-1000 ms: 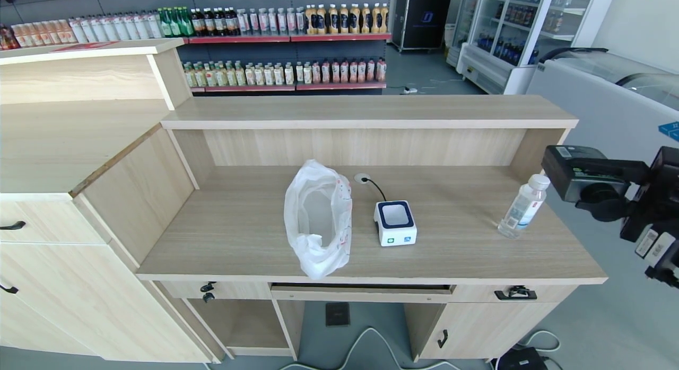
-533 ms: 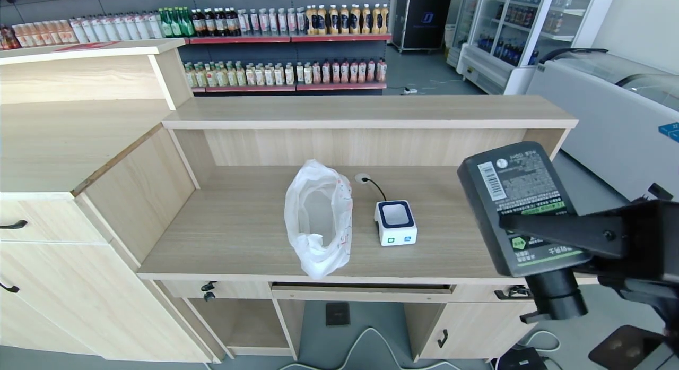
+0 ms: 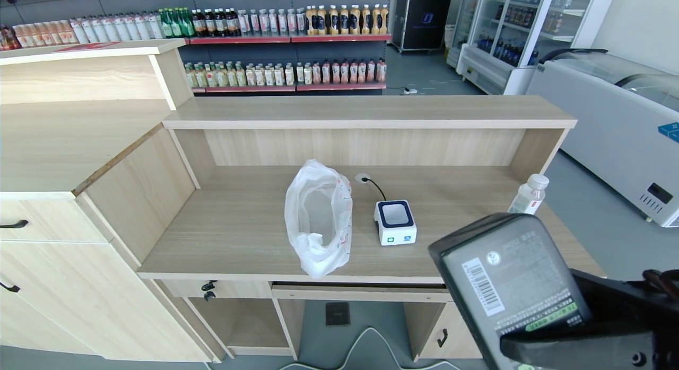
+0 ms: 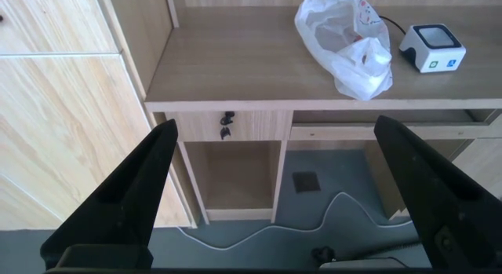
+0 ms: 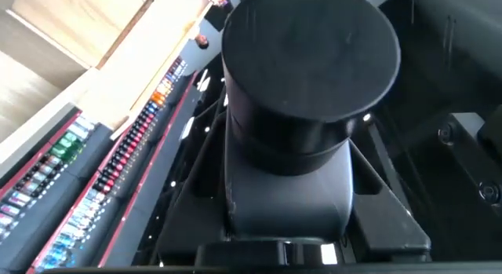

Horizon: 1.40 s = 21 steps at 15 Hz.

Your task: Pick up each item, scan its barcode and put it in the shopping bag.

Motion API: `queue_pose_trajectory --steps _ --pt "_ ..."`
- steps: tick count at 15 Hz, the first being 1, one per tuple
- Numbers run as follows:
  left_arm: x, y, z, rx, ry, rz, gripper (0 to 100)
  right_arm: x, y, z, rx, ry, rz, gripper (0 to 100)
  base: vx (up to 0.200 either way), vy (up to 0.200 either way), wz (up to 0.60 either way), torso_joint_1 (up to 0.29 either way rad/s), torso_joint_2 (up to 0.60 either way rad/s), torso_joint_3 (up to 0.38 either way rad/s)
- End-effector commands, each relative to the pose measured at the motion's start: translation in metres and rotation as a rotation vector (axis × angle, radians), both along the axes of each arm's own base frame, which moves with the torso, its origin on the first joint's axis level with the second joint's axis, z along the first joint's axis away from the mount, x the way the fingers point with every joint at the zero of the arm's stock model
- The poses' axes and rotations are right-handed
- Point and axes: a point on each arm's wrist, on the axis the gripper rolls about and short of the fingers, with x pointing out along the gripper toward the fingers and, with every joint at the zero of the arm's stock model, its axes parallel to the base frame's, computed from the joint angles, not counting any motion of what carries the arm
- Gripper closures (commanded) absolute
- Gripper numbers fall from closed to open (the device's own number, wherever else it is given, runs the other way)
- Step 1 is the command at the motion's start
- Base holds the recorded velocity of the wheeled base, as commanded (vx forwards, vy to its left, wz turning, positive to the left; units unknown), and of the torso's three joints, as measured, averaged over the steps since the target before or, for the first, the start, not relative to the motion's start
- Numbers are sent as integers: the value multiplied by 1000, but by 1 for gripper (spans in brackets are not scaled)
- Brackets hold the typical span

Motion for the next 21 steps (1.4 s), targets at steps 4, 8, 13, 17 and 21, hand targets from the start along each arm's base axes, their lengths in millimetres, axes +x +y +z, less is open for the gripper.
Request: queue_pose_trajectory --steps 4,8,13,17,21 --pt "0 0 0 0 -1 0 0 -4 5 -1 -2 -6 72 100 0 0 0 0 0 0" --pt "0 0 0 1 1 0 0 -6 1 3 9 -20 70 100 0 0 0 0 0 0" --pt "0 0 0 1 -1 0 0 -6 1 4 13 -24 99 100 0 0 0 0 0 0" --pt "0 0 0 0 -1 0 0 -1 -3 6 18 -29 60 100 0 0 0 0 0 0" --pt "0 0 0 1 -1 0 0 0 -5 6 18 -30 47 100 0 0 0 0 0 0"
